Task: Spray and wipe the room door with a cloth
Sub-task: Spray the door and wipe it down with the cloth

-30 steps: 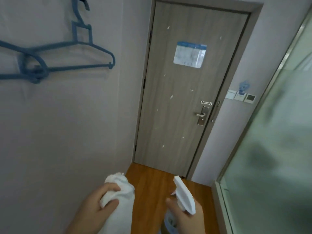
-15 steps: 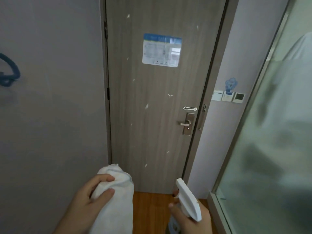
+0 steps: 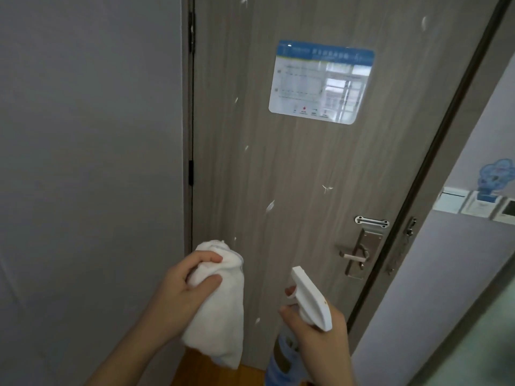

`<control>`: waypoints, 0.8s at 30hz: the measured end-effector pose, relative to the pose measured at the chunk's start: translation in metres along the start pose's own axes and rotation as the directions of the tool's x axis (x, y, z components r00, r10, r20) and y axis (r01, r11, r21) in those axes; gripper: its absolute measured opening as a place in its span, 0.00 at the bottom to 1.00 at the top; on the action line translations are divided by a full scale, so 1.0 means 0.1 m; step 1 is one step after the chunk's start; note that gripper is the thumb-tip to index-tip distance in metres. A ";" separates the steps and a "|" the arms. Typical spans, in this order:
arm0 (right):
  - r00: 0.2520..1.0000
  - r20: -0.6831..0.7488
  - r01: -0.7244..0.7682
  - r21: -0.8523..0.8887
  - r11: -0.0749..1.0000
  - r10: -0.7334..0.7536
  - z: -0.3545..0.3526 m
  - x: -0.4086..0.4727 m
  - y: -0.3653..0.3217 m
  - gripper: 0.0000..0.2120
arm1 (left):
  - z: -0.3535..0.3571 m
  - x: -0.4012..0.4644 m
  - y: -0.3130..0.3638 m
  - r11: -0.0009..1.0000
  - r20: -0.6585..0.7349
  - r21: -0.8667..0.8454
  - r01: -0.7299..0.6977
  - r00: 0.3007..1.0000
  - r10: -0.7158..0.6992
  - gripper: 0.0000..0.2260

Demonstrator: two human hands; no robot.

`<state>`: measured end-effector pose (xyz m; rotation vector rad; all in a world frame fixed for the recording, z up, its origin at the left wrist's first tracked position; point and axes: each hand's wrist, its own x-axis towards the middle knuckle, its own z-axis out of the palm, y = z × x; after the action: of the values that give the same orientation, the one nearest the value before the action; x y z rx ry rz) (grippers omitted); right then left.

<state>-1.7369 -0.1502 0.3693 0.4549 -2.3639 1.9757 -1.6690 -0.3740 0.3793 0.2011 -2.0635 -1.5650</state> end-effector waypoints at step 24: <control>0.980 -0.100 0.163 -0.072 0.984 -0.170 1.05 3.31 -0.48 0.11 | -0.13 3.44 -0.26 0.972 -0.048 -0.039 -0.231 0.972 0.229 0.13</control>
<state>-2.0249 -0.3267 0.4628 0.5136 -2.2378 1.8007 -1.9589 -0.5398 0.4689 -0.0215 -1.9399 -1.4503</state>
